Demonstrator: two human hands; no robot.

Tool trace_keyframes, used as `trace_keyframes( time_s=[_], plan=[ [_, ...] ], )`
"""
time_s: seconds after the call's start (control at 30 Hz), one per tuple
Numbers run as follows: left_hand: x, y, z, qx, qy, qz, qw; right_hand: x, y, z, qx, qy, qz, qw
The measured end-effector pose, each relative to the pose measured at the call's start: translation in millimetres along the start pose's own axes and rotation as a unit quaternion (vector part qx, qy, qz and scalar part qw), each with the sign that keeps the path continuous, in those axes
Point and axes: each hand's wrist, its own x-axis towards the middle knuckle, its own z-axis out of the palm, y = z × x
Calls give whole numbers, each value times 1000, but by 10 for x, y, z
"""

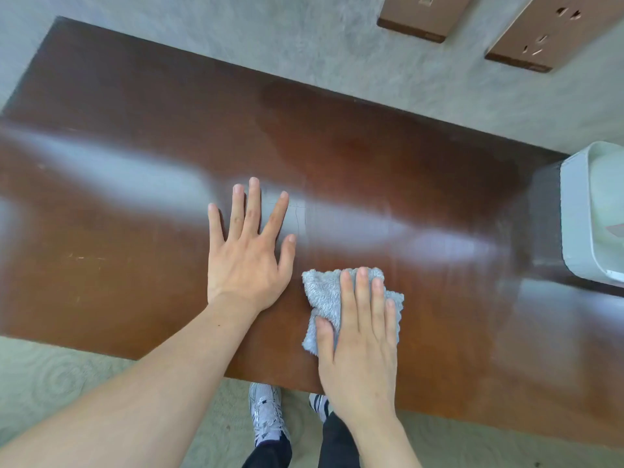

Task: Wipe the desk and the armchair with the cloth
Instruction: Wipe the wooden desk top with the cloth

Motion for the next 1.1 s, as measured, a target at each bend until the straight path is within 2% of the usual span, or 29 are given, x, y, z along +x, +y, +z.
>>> trace_keyframes(
  time_s=[0.07, 0.13, 0.33, 0.43, 0.5, 0.57, 0.67, 0.83, 0.9, 1.0, 1.1],
  plan=[
    [-10, -3, 11, 9, -7, -19, 1000, -233, -10, 49, -2, -11, -4, 1000],
    [-8, -2, 12, 11, -14, -33, 999, -125, -11, 28, -2, -10, -6, 1000],
    [-3, -1, 30, 5, -9, -31, 999, 1481, -152, -253, -23, 37, -8, 999],
    [5, -9, 47, 4, 2, -27, 1000, 2184, -262, -333, -18, 26, -37, 999],
    [2, -10, 44, 2, 5, -24, 1000, 2352, -311, -345, -16, 21, -39, 999],
    [-2, -18, 40, -4, 9, -24, 1000, 2250, -334, -314, -15, 31, -46, 998],
    [-9, -20, 35, -11, 11, -26, 1000, 1626, -290, -215, -12, 55, -42, 997],
    [-6, -17, 36, -18, 9, -26, 999, 32, -286, 66, 28, 53, 47, 997],
    [-7, -27, 34, -18, 10, -26, 999, -338, -373, 171, 25, 41, 66, 997],
    [-12, -34, 35, -17, 9, -21, 1000, -201, -455, 172, 19, 32, 75, 997],
    [-16, -42, 44, -20, 11, -20, 1000, 449, -411, 70, 10, 33, 65, 997]
  ],
)
